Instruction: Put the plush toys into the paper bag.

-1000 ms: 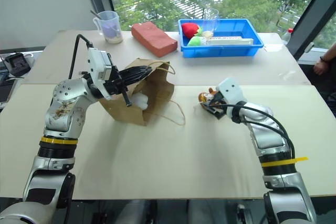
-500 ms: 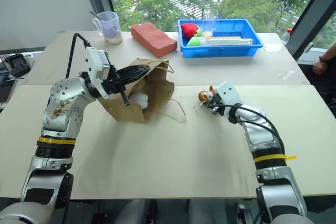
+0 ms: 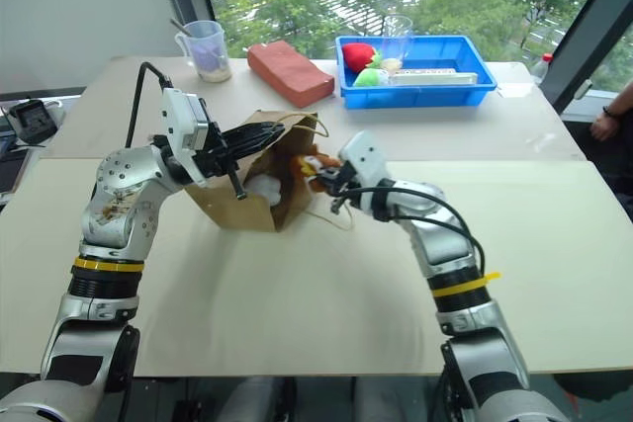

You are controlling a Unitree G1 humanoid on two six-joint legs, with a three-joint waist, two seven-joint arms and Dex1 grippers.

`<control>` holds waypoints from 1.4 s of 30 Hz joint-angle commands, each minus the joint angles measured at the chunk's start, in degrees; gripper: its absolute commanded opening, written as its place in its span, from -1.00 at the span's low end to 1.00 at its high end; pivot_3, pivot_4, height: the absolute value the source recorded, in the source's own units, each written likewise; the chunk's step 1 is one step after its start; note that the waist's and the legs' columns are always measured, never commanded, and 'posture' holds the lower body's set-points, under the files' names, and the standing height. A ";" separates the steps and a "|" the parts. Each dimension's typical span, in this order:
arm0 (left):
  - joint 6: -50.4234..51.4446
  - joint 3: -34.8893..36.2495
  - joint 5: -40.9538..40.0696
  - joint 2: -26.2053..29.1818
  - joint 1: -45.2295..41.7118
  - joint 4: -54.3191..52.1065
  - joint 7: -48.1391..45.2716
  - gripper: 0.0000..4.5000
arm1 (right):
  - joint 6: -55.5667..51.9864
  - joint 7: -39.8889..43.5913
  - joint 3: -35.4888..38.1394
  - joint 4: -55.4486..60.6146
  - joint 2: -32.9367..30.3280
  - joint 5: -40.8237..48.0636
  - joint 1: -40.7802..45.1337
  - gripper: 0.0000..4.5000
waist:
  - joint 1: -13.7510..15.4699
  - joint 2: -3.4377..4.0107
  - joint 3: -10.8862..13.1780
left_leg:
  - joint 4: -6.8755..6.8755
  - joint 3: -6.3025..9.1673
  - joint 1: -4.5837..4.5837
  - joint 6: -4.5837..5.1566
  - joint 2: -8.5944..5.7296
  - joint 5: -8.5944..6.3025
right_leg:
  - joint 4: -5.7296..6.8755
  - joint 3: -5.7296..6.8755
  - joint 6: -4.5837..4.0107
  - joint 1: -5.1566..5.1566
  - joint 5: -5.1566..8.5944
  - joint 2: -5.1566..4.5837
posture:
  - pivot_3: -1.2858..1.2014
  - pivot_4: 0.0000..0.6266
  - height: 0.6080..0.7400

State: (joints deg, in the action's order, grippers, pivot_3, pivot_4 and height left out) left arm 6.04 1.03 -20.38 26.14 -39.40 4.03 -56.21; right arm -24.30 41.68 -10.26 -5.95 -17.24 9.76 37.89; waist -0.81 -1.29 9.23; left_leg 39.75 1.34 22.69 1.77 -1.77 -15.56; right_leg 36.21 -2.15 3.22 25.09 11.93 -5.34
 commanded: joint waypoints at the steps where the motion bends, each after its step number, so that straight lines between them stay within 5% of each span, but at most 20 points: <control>1: -1.04 -0.14 -0.63 -0.43 -1.72 -2.20 0.16 -1.00 | 0.25 -1.21 -0.64 -1.75 2.29 -0.58 3.46 -0.99 | 0.03 0.00 0.00 | 0.01 0.00 0.02 0.00 -0.01 0.00 | 0.00 0.01 0.00 0.01 0.00 0.00 | 0.03 -0.52 1.00; 13: -0.39 -1.10 -0.78 -1.04 -1.25 -3.65 -0.20 -1.00 | 13.72 -8.76 1.11 -23.71 11.65 -4.23 12.82 -0.99 | -0.68 0.01 0.00 | -0.08 0.04 0.03 -0.34 -0.09 0.20 | 0.12 0.01 0.00 0.09 0.00 0.01 | 0.03 -0.52 1.00; 20: 0.09 -0.76 -1.17 -0.81 -1.62 -3.81 -0.74 -1.00 | 15.95 -8.10 0.52 -28.88 11.52 -6.44 12.51 0.15 | -1.23 0.02 0.00 | -0.11 0.05 0.07 -0.36 -0.09 0.21 | 0.14 0.02 0.00 0.11 0.00 0.01 | 0.03 -0.52 1.00; 26: -1.66 -0.66 0.40 -0.95 -1.83 -1.83 0.15 -1.00 | 12.18 -3.53 1.69 -18.83 7.53 -4.05 7.84 1.00 | -1.61 0.02 0.00 | -0.10 0.09 0.07 -0.30 -0.08 0.18 | 0.22 0.05 0.00 0.12 0.00 0.01 | 0.03 -0.52 1.00; 34: -1.93 -0.67 0.10 -0.99 -1.88 -1.26 0.25 -1.00 | 0.41 5.73 4.24 6.11 -4.78 3.11 -4.49 1.00 | -1.19 0.02 0.00 | -0.04 0.11 0.11 -0.03 -0.10 0.02 | 0.25 0.07 0.00 0.12 0.00 -0.02 | 0.03 -0.52 1.00; 42: -2.32 -1.01 0.12 -1.27 -2.68 -0.24 -0.08 -1.00 | -2.57 8.06 0.34 13.05 -11.15 2.38 -10.38 1.00 | -1.36 0.01 0.00 | 0.02 0.06 0.04 -0.01 -0.07 0.01 | -0.02 0.03 0.00 0.06 0.00 0.03 | 0.03 -0.52 1.00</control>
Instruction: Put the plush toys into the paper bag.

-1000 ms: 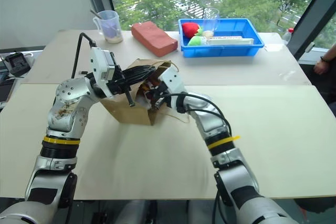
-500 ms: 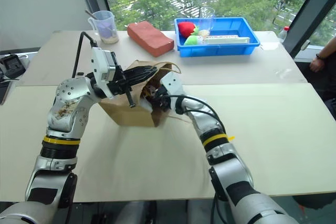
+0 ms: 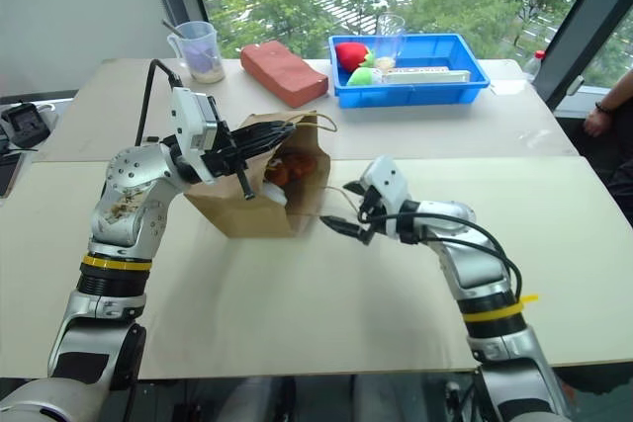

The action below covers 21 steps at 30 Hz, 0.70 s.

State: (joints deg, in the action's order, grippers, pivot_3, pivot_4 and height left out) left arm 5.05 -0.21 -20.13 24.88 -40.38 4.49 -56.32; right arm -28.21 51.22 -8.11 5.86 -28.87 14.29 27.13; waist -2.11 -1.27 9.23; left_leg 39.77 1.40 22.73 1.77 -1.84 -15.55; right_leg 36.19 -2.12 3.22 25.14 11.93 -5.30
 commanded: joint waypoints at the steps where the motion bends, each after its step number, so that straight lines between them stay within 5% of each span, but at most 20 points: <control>1: -1.32 0.18 -0.14 -0.06 -1.76 -0.67 0.01 -1.00 | 1.78 -3.35 -2.29 0.20 1.26 -3.49 0.79 1.00 | -0.08 0.00 0.00 | 0.00 -0.01 0.00 0.00 0.00 0.00 | 0.00 -0.01 0.00 0.00 0.00 0.00 | 0.03 -0.52 1.00; 8: -1.05 -0.23 -0.12 -0.25 -2.03 -0.83 -0.17 -1.00 | 2.33 -8.01 -4.98 -3.00 3.87 -8.20 2.19 1.00 | 0.71 0.00 0.00 | 0.03 0.00 0.00 -0.02 -0.07 0.01 | 0.02 -0.03 0.00 0.01 0.00 -0.07 | 0.03 -0.52 1.00; 21: -1.22 -0.32 0.50 0.48 -1.68 -1.23 0.24 -1.00 | 4.85 -11.82 -0.40 -1.28 5.31 -7.99 0.71 -0.98 | 1.32 0.00 0.00 | 0.03 -0.02 0.02 -0.02 -0.07 0.01 | -0.02 -0.03 0.00 0.01 0.00 -0.05 | 0.03 -0.52 1.00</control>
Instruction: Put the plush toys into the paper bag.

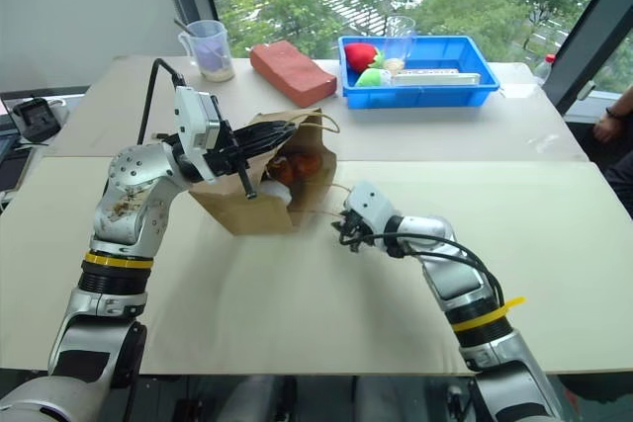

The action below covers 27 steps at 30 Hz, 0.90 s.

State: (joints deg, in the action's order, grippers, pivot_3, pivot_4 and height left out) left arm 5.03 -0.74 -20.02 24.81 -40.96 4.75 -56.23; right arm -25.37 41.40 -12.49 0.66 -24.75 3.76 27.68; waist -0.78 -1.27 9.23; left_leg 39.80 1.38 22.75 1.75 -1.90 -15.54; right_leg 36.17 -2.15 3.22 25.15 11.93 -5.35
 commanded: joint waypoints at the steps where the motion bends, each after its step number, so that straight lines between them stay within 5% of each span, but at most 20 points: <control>1: -1.49 -0.01 0.63 0.54 -1.20 -1.25 -0.03 -1.00 | 2.13 -2.46 4.97 5.09 1.71 3.15 -0.03 -0.98 | 0.00 0.00 0.00 | 0.00 0.00 0.00 0.00 0.00 0.00 | 0.01 0.00 0.00 0.00 0.00 0.01 | 0.03 -0.52 1.00; 9: -7.15 -1.15 3.98 -4.23 -11.30 11.92 1.06 -1.00 | 5.36 -10.00 11.47 23.07 3.69 4.11 -2.72 -0.98 | 0.89 0.00 0.00 | 0.09 0.03 0.08 0.01 -0.06 0.00 | -0.01 0.08 0.00 -0.01 0.00 -0.03 | 0.03 -0.52 1.00; 17: -12.89 0.93 3.78 -8.41 -23.67 28.40 -0.12 -1.00 | 5.94 -15.11 10.71 28.88 4.60 1.73 2.91 -0.98 | 0.17 -0.01 0.00 | 0.05 0.04 0.04 0.02 -0.07 0.00 | -0.01 0.10 0.01 -0.04 0.00 0.00 | 0.03 -0.52 1.00; 27: -7.42 -0.68 3.78 -5.13 -17.96 26.75 -6.25 -1.00 | -10.85 -16.04 4.60 28.38 9.94 6.55 6.69 -0.98 | -0.99 0.00 0.00 | 0.04 0.06 0.04 0.04 -0.01 0.00 | 0.25 0.09 0.01 -0.03 0.00 0.05 | 0.03 -0.52 1.00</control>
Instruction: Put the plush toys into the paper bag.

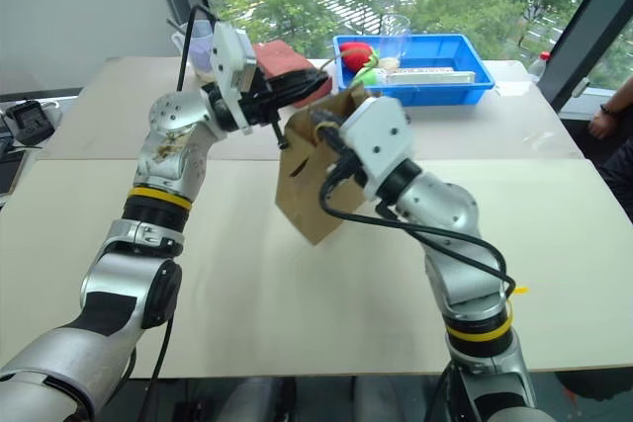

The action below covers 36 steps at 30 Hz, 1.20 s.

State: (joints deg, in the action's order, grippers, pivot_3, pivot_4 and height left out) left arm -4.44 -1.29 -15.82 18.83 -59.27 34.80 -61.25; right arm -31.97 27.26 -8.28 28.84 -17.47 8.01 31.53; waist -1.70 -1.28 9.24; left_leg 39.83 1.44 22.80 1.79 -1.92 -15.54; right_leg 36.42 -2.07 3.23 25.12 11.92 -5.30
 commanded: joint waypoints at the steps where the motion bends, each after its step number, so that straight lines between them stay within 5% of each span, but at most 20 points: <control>1: 3.06 -0.19 -0.49 1.28 0.96 -4.13 -1.48 -1.00 | -5.23 -2.05 0.14 -0.66 3.73 2.72 3.73 -0.98 | -0.12 0.00 0.00 | 0.01 0.01 0.01 0.00 -0.01 0.00 | 0.09 0.00 0.00 0.04 0.00 0.00 | 0.03 -0.52 1.00; 14: 18.86 3.09 -7.31 6.46 6.43 -19.24 -3.14 -1.00 | -2.56 -1.29 -2.20 -11.57 2.49 -0.13 9.31 -0.98 | -0.10 0.00 0.00 | 0.03 0.09 0.02 -0.03 -0.02 0.02 | 0.25 0.05 0.00 0.11 0.00 -0.04 | 0.03 -0.52 1.00; 26: 25.21 1.90 -7.61 8.41 10.86 -22.22 -3.13 -1.00 | -0.67 -0.35 -3.49 -13.80 2.35 -0.82 8.90 -0.98 | -0.62 0.01 0.00 | 0.00 0.08 -0.02 -0.04 -0.02 0.02 | 0.29 0.03 0.00 0.11 0.00 -0.03 | 0.03 -0.52 1.00; 27: 25.38 2.13 -7.72 8.44 11.06 -22.45 -2.83 -1.00 | -0.64 0.20 -3.48 -13.71 2.02 -0.63 8.76 -0.73 | -0.59 0.00 0.00 | 0.01 0.08 -0.02 -0.04 -0.02 0.02 | 0.29 0.03 0.00 0.11 0.00 -0.04 | 0.03 -0.52 1.00; 36: 36.20 7.42 -14.78 14.96 17.57 -37.25 -0.88 0.67 | -4.10 10.85 0.63 -7.21 -6.46 7.07 7.17 0.61 | -0.71 0.01 0.00 | -0.03 0.09 0.00 -0.03 0.02 0.02 | 0.28 0.02 0.00 0.14 0.00 -0.03 | 0.03 -0.52 1.00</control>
State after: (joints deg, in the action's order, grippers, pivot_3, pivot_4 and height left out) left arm 30.13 3.95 -28.64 32.45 -42.16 1.94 -62.84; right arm -35.51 36.37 -9.81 18.51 -23.02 12.96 38.38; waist -2.40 -1.27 9.24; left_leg 39.79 1.53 22.78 1.76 -1.88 -15.53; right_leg 36.69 -2.04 3.23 25.26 11.93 -5.33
